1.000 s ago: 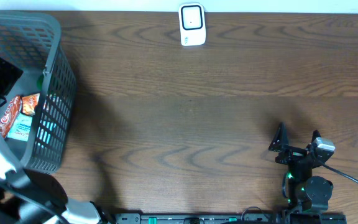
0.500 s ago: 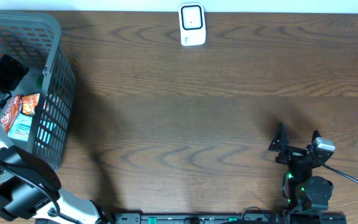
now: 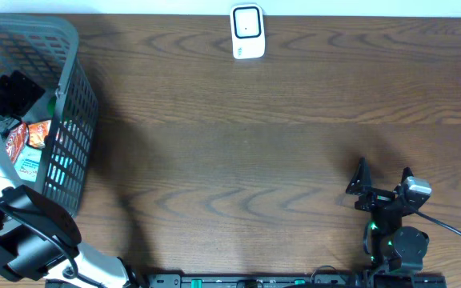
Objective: Scan the item barcode
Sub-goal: 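Move the left gripper over the basket and reach down inside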
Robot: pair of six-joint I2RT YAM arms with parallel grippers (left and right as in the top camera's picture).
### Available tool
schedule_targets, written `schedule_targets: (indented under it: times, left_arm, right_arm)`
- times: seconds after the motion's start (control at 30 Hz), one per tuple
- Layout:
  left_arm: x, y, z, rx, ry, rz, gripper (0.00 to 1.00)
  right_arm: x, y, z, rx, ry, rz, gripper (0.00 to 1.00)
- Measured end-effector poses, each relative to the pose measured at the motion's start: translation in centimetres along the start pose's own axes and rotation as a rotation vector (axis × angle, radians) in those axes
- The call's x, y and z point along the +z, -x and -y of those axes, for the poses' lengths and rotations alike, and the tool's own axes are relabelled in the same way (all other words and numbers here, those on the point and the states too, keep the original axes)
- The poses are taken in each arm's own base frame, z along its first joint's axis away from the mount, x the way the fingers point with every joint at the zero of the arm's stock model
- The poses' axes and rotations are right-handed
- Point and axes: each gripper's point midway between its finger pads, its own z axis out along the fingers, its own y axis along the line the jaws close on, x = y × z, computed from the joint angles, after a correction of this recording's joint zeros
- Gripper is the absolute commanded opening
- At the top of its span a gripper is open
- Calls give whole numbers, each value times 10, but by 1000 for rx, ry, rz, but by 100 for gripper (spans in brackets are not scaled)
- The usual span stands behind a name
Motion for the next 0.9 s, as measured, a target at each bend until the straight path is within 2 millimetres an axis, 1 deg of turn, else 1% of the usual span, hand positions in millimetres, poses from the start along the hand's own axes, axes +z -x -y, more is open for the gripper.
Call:
schedule_targets:
  times: [0.2, 0.9]
  left_arm:
    - [3, -2, -4, 0, 19, -6, 98]
    - [4, -1, -4, 0, 21, -2, 98]
  right_arm:
    - [0, 0, 0, 0, 0, 0, 99]
    - [0, 0, 0, 0, 0, 0, 99]
